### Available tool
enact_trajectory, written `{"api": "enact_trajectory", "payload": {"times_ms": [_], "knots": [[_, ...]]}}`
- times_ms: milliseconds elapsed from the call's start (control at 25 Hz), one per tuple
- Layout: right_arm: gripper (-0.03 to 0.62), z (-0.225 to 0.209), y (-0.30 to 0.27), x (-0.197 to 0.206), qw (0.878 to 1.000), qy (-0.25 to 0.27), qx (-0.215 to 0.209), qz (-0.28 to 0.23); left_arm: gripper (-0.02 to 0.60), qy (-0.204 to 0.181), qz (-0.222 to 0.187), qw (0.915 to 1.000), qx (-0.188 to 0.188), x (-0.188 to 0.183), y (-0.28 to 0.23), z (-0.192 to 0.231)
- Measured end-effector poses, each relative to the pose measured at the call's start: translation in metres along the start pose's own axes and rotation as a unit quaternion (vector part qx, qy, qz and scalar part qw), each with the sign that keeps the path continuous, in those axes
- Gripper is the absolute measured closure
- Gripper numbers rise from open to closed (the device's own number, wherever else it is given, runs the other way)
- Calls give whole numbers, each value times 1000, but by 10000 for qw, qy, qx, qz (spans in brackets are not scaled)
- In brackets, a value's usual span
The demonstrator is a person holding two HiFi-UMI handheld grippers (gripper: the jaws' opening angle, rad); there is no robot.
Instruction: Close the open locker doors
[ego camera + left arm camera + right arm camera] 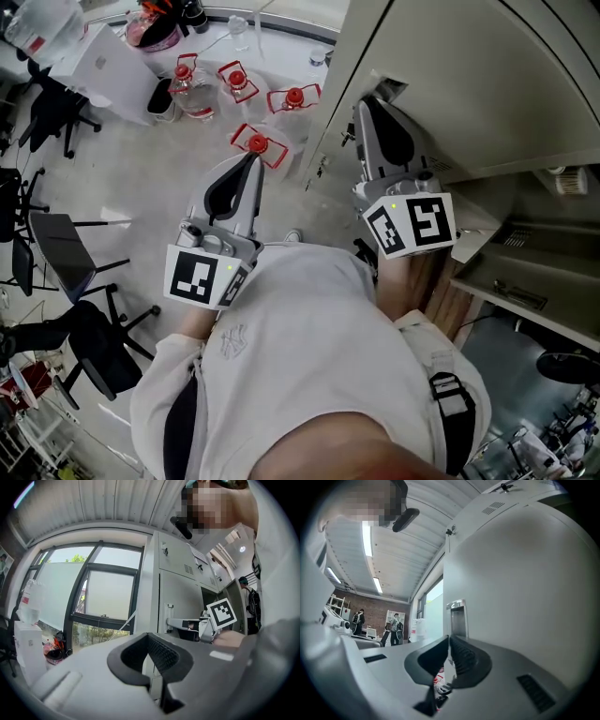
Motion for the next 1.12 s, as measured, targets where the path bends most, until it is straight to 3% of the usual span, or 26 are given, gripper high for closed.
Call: {"api": "enact_trajectory", "payload": {"times_ms": [1120], "knots": [[574,-6,-3,8,9948,-32,1018,-21,580,-62,-49,10000,-31,-5,10,6]]}}
Point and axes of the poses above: the fingertips, and each gripper's own axes: y backward along the fingers, z to its left, x out of its underside, the point moved 8 cm from there along y, backward along the fingers, and after that the axes turned 1 degree about -z, right-handed, at the moved point
